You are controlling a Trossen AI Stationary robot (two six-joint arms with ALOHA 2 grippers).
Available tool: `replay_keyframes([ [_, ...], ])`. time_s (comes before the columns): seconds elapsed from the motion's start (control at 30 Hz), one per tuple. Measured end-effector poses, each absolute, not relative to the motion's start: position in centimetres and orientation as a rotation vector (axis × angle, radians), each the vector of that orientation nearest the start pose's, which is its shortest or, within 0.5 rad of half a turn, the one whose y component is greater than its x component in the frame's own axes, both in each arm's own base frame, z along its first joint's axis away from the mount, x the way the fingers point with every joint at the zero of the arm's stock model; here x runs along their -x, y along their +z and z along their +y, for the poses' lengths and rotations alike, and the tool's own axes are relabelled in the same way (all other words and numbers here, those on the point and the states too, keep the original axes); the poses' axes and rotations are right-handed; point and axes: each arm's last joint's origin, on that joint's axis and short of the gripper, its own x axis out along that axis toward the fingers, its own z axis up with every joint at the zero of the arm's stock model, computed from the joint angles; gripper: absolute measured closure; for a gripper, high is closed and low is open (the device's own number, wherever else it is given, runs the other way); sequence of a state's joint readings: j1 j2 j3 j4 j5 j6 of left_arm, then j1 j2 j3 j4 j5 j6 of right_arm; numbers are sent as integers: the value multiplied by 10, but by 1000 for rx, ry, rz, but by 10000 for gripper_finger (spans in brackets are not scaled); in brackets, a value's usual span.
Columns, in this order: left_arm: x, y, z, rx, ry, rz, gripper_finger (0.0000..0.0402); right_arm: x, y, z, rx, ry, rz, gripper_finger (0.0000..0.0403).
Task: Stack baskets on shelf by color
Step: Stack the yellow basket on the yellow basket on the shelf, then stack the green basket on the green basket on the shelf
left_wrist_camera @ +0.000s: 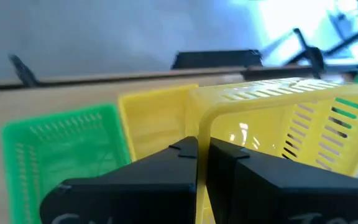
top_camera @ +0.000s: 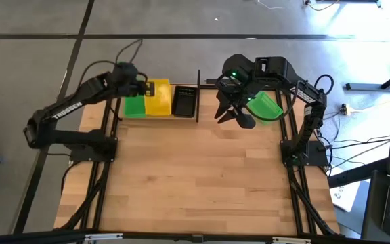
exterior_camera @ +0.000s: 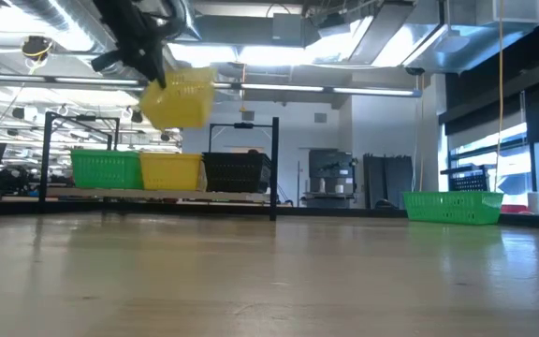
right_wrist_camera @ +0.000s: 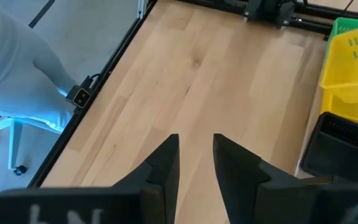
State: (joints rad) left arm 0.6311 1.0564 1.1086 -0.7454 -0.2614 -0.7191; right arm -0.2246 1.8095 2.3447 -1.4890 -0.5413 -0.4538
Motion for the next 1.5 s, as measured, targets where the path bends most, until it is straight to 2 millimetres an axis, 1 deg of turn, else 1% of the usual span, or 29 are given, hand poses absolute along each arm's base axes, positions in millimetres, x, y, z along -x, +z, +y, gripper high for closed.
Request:
replay_keyframes([
  [0.13,-159,337,144,766,1134,410,401,-312,462,-56,67,480,786,307],
  [0.27,-165,326,157,767,1131,480,401,-314,463,-57,68,473,769,307],
  [0.33,-169,320,161,761,1131,515,401,-315,464,-58,60,436,766,307],
  [0.47,-175,312,167,760,1140,557,401,-319,465,-65,102,209,800,307],
  [0.63,-174,310,171,758,1154,569,401,-323,466,-75,178,-88,826,307],
  [0.77,-173,310,171,765,1164,563,401,-323,467,-79,209,-221,836,307],
  [0.87,-173,310,171,776,1162,560,400,-322,467,-80,213,-239,839,307],
  [1.07,-173,309,172,770,1162,566,381,-322,467,-80,214,-240,839,307],
  [1.37,-183,295,178,791,1170,631,352,-322,467,-80,214,-241,839,307],
  [1.5,-187,288,182,766,1159,679,345,-322,467,-80,215,-241,840,307],
])
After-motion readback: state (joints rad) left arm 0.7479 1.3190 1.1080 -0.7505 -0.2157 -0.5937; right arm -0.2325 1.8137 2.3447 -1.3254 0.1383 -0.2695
